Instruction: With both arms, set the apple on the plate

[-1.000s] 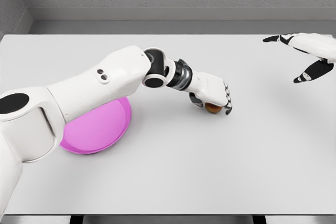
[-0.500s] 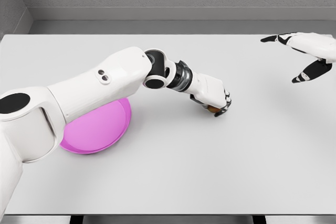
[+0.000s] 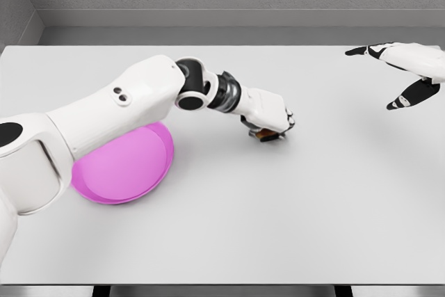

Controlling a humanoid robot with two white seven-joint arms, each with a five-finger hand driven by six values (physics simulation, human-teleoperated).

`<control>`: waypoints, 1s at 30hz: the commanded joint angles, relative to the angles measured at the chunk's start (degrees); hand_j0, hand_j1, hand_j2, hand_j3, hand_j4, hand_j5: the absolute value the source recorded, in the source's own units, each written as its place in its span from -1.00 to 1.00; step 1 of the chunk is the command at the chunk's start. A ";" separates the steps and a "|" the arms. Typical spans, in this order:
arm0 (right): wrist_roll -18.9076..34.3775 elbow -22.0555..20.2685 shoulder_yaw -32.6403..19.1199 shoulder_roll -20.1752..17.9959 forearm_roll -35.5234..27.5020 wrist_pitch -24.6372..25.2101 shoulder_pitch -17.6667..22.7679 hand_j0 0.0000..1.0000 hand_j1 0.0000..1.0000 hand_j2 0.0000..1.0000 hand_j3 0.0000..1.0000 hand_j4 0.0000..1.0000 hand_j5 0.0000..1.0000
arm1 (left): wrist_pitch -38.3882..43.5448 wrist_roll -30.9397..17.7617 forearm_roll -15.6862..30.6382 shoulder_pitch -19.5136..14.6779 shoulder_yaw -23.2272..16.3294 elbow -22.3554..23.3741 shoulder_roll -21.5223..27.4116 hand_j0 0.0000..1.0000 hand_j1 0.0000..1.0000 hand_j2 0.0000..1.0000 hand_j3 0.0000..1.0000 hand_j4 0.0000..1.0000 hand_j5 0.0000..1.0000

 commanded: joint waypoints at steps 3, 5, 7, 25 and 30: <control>-0.02 -0.06 -0.01 0.16 -0.12 0.02 0.00 1.00 1.00 1.00 1.00 1.00 1.00 | 0.05 0.29 1.67 -0.09 2.36 -1.64 4.85 -0.84 -0.84 -0.84 -0.84 -0.84 -0.84; -0.02 -0.06 -0.01 0.07 -0.12 0.02 0.00 1.00 1.00 1.00 1.00 1.00 1.00 | 0.05 0.29 1.67 -0.35 2.36 -5.51 8.11 -0.84 -0.84 -0.84 -0.84 -0.84 -0.84; -0.02 -0.06 -0.01 0.24 -0.12 0.02 0.00 1.00 1.00 1.00 1.00 1.00 1.00 | 0.05 0.29 1.93 -0.44 2.36 -8.85 11.36 -0.84 -0.84 -0.84 -0.84 -0.84 -0.84; -0.02 -0.59 -0.01 0.24 -0.12 0.02 -0.18 1.00 1.00 1.00 1.00 1.00 1.00 | 0.05 0.20 4.40 2.63 2.27 -29.95 41.95 -0.82 -0.82 -0.82 -0.82 -0.82 -0.82; -0.02 -0.59 -0.01 0.24 -0.12 0.02 -0.18 1.00 1.00 1.00 1.00 1.00 1.00 | 0.05 0.20 4.04 4.83 2.36 -29.95 41.95 -0.76 -0.76 -0.76 -0.76 -0.76 -0.76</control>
